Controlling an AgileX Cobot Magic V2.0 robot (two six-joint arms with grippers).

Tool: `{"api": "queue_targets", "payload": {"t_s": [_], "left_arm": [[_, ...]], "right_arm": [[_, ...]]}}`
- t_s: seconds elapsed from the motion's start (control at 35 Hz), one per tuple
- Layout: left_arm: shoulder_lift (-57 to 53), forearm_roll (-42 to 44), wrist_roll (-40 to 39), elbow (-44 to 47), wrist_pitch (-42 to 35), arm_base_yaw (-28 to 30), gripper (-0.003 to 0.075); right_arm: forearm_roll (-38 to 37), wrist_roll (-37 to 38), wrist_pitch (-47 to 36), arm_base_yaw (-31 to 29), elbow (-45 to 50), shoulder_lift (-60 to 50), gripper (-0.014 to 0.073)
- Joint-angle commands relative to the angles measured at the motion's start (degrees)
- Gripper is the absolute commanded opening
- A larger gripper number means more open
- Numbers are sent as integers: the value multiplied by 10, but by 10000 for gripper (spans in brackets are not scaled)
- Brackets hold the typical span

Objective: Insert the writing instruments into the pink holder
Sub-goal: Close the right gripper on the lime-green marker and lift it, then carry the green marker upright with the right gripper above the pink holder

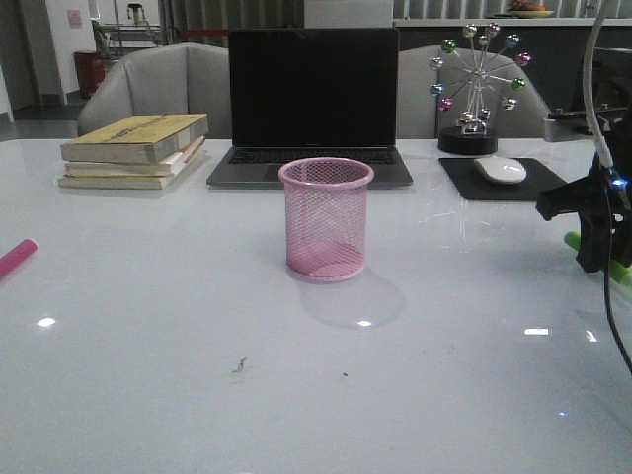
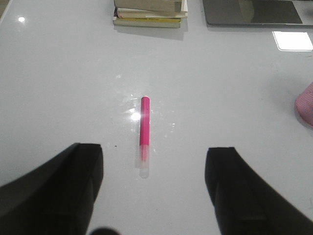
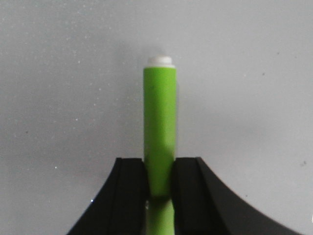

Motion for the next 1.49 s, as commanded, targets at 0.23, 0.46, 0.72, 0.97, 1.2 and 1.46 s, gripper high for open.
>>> {"api": "queue_targets", "payload": {"t_s": [0.23, 0.46, 0.72, 0.97, 1.2, 1.46], "left_arm": [[-6, -6, -2, -19, -39, 0, 499], [-6, -6, -2, -19, -39, 0, 499], [-6, -6, -2, -19, -41, 0, 499], [-6, -6, -2, -19, -41, 0, 499], [-6, -6, -2, -19, -41, 0, 499], [-6, -6, -2, -19, -41, 0, 499]], "right_arm": [[8, -3, 16, -1, -4, -11, 57], [15, -29, -29, 9, -4, -59, 58], [16, -32, -89, 34, -4, -144, 58], [20, -31, -163, 94, -4, -219, 58], [38, -31, -285, 181, -4, -247, 58], [38, -31, -424, 261, -4, -211, 58]]}}
